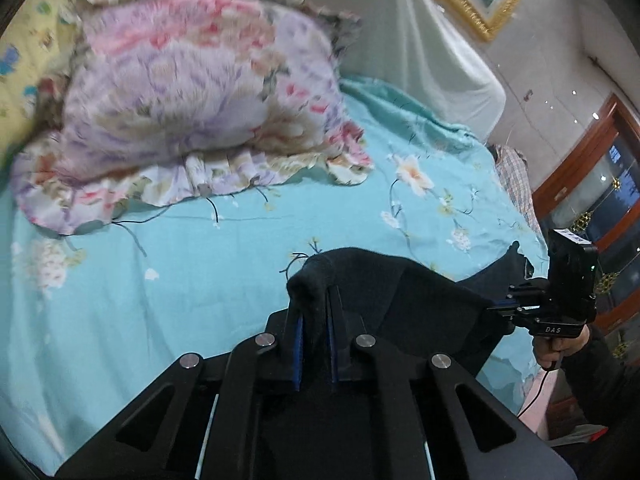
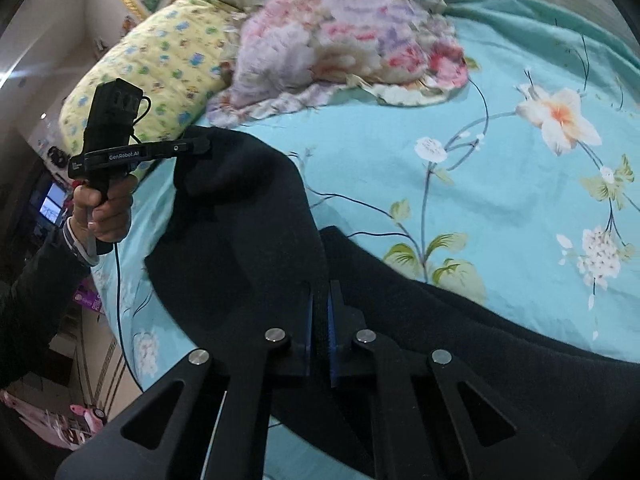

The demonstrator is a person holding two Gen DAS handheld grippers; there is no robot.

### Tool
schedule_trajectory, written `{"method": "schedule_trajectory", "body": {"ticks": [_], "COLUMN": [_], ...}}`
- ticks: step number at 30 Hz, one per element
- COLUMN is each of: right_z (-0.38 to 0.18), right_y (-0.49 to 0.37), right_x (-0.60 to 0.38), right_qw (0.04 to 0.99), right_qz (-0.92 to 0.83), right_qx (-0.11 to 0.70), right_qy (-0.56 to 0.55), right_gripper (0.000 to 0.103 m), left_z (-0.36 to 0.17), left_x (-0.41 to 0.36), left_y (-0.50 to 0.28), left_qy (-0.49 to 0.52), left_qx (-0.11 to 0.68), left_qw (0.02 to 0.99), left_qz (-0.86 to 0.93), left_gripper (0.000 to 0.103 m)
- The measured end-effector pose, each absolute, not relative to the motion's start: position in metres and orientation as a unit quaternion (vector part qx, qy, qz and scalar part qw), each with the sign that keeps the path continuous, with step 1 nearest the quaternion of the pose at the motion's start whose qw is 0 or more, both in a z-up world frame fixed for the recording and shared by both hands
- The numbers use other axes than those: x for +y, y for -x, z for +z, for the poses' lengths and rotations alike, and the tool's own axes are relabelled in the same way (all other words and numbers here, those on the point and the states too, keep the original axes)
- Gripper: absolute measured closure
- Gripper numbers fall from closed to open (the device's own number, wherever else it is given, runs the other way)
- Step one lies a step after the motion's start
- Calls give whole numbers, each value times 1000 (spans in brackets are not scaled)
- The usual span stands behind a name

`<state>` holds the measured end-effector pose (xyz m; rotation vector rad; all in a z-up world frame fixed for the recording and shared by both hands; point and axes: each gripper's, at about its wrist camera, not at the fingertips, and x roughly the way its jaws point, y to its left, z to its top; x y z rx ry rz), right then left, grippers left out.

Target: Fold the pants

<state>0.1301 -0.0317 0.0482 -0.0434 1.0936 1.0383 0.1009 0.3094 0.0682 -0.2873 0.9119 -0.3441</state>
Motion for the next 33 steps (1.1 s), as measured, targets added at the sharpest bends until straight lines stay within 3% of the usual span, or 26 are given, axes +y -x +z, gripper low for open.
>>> {"method": "schedule_trajectory", "body": {"ticks": [9,24,33], "right_z": [54,29,28], "right_y": [-88,-54,-48], "right_x": [-40,-31,-28], "right_qw": [731,728,723], "right_qz": [499,493,494], "right_qx": [461,461,467], "right_qy": [61,122,122], "right_gripper": [96,96,94], "left_z": [74,37,27], "left_x": [307,299,306], "left_y": [-23,26,40], "left_qy": [128,113,120], "left_qx": [380,387,395], "left_qw": [908,913,910], "left_qz": [-118,-61,-22], "left_gripper": [96,95,82]}}
